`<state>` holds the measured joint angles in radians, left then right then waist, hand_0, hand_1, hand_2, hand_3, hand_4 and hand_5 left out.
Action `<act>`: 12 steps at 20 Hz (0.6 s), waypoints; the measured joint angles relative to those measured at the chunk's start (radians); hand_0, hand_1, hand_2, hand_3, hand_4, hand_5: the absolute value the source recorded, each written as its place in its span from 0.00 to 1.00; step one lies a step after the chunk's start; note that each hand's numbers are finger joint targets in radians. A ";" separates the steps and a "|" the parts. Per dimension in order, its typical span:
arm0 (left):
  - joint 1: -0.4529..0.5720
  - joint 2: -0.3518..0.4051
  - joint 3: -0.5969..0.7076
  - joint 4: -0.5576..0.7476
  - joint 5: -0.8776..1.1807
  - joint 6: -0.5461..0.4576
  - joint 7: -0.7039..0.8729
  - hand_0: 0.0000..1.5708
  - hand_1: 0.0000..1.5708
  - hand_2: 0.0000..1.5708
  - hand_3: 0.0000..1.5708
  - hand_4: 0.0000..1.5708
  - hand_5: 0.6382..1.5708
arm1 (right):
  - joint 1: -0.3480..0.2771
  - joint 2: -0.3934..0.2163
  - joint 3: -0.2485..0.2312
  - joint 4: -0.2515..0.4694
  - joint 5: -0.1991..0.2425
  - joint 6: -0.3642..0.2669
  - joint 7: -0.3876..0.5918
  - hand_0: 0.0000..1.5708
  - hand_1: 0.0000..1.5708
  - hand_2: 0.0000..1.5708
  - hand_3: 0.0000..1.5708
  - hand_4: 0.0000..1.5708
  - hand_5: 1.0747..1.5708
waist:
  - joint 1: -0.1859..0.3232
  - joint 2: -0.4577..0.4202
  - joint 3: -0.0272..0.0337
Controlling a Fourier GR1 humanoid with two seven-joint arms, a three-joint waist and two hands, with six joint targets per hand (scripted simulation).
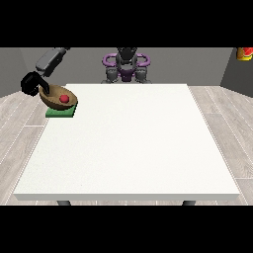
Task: Pick the cup and pour the ball into the bowl, then pick the bowl and place it on the pad
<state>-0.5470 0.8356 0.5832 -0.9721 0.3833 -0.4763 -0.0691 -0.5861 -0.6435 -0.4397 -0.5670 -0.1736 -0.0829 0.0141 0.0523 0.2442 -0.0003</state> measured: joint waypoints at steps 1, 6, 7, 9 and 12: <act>-0.003 0.007 0.004 0.014 0.000 -0.002 -0.011 0.00 0.00 0.00 0.00 0.75 0.99 | -0.009 0.008 -0.003 -0.004 -0.004 -0.012 -0.001 0.93 0.93 0.90 0.53 0.00 0.92 | -0.002 0.008 -0.0003; -0.001 0.027 0.011 0.025 0.006 -0.026 -0.048 0.00 0.00 0.00 0.00 0.76 0.99 | -0.042 0.024 -0.030 0.003 -0.033 -0.041 -0.030 0.88 0.88 0.85 0.46 0.00 0.93 | 0.022 0.043 -0.0033; 0.003 0.017 0.005 0.010 0.007 -0.021 -0.044 0.00 0.00 0.00 0.00 0.76 0.99 | -0.047 0.016 -0.031 0.012 -0.030 -0.045 -0.039 0.80 0.80 0.86 0.58 0.07 0.92 | 0.030 0.044 -0.0033; -0.004 0.027 0.006 0.009 0.011 -0.021 -0.048 0.00 0.00 0.00 0.00 0.76 1.00 | -0.057 0.012 -0.026 0.013 -0.020 -0.064 -0.057 0.59 0.59 0.70 0.66 0.10 0.88 | 0.034 0.055 -0.0038; -0.006 0.037 0.007 0.027 0.007 -0.021 -0.059 0.00 0.00 0.00 0.00 0.76 1.00 | -0.067 -0.001 0.001 0.011 -0.002 -0.041 -0.039 0.00 0.00 0.13 0.00 0.00 0.74 | 0.031 0.060 -0.0049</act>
<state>-0.5528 0.8726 0.5904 -0.9448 0.3899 -0.4976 -0.1285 -0.6536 -0.6448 -0.4383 -0.5558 -0.1752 -0.1243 -0.0249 0.0835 0.3043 -0.0052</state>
